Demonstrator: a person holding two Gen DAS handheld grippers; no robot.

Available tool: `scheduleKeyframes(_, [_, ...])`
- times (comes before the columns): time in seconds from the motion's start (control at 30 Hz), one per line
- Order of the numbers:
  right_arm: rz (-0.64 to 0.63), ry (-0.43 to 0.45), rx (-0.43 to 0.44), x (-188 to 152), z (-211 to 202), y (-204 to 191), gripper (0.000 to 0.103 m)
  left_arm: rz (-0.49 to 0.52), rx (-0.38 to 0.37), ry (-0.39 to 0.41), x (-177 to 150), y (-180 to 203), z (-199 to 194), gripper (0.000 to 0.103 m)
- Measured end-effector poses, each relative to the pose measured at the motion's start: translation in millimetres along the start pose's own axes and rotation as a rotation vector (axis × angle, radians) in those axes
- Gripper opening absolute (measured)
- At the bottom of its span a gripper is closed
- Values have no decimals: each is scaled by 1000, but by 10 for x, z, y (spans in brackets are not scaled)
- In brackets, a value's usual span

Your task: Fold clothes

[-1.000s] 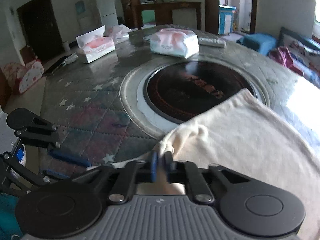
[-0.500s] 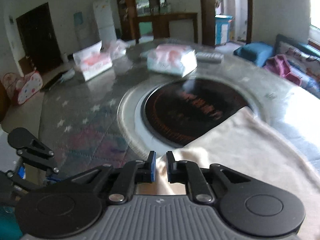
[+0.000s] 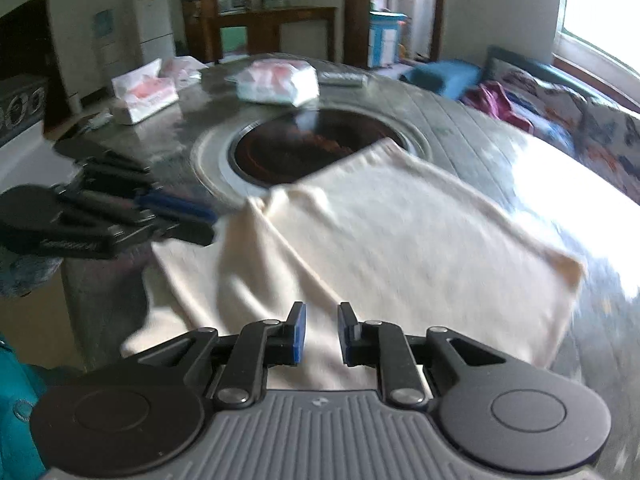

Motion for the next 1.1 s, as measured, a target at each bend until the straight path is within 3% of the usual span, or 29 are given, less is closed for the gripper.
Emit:
scheduleKeyframes(0.17, [76, 8, -36, -217, 30, 145, 17, -21, 84, -67, 103, -81, 357, 12])
scheduleKeyframes(0.37, [110, 40, -87, -369, -65, 205, 20, -31, 95, -51, 103, -109, 349, 13])
scheduleKeyframes(0.57, [99, 95, -87, -432, -205, 16, 20, 4, 16, -25, 118, 198, 217, 13])
scheduleKeyframes(0.83, [125, 55, -89, -637, -193, 2, 22, 65, -71, -52, -68, 525, 164, 13])
scheduleKeyframes(0.97, [106, 73, -84, -529, -233, 10, 22, 111, -77, -63, -167, 654, 161, 13])
scheduleKeyframes(1.1, [79, 95, -43, -275, -149, -19, 22, 94, -85, -75, -233, 652, 185, 13])
Point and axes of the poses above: each gripper's, at about its wrist camera, not at the fingertips, and z roughly the way its jaws point, y to its right, x to its top, the point moved 7 cm from there along z, roughly the way its jaws point, and after that the axes turned 13 degrees about -y, right-handed, at the moved point
